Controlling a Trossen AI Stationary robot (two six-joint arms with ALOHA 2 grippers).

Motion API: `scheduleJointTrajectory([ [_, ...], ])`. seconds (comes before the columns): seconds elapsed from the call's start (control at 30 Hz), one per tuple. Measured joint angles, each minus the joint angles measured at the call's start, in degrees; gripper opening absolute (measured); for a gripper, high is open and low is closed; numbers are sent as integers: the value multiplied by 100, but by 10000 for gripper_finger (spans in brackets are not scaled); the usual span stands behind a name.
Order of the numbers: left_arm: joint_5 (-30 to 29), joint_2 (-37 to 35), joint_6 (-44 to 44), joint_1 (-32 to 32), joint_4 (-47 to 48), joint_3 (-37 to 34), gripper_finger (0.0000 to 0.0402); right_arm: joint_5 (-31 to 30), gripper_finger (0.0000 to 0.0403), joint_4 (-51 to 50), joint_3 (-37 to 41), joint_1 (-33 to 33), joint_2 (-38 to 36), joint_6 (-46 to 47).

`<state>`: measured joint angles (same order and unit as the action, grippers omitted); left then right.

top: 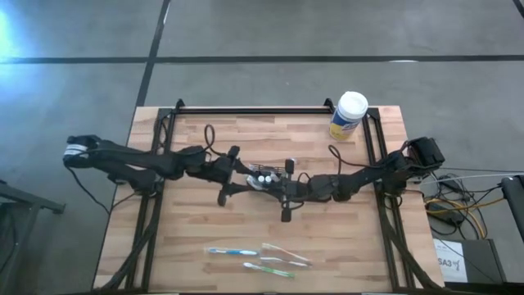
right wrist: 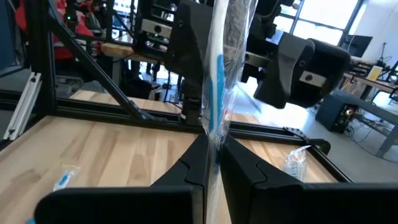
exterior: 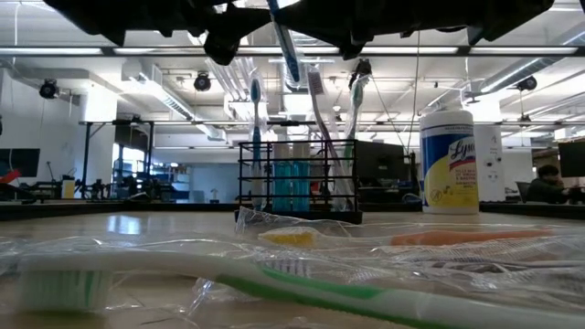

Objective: Pick & Place toothbrushing station
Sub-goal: Put the top blue toothbrush into the wire organizer

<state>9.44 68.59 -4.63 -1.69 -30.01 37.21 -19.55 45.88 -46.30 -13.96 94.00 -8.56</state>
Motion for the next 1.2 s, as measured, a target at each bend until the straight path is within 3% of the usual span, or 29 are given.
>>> scheduleJointTrajectory([
  [0.17, 333, 267, -5, -82, -11, 240, 216, -6, 22, -7, 2, 0, 0, 0],
  [0.43, 351, 466, 147, -236, -394, 396, 201, -9, 22, -5, 2, 0, 0, -20],
  [0.53, 219, 473, 92, -266, -441, 378, 161, -8, 22, -5, 3, 0, 0, -20],
  [0.7, 133, 466, 76, -359, -663, 376, 44, 31, 22, 15, 4, -4, 0, -46],
  [0.77, 95, 466, 233, -396, -662, 376, 18, 50, 22, 13, 4, -10, 0, -24],
  [1.0, -2, 434, 319, -439, -619, 376, 16, 55, 35, 20, 7, -9, 0, 46],
  [1.2, -42, 137, 333, -448, -145, 368, 15, -3, 89, 14, 13, -15, -1, 40],
])
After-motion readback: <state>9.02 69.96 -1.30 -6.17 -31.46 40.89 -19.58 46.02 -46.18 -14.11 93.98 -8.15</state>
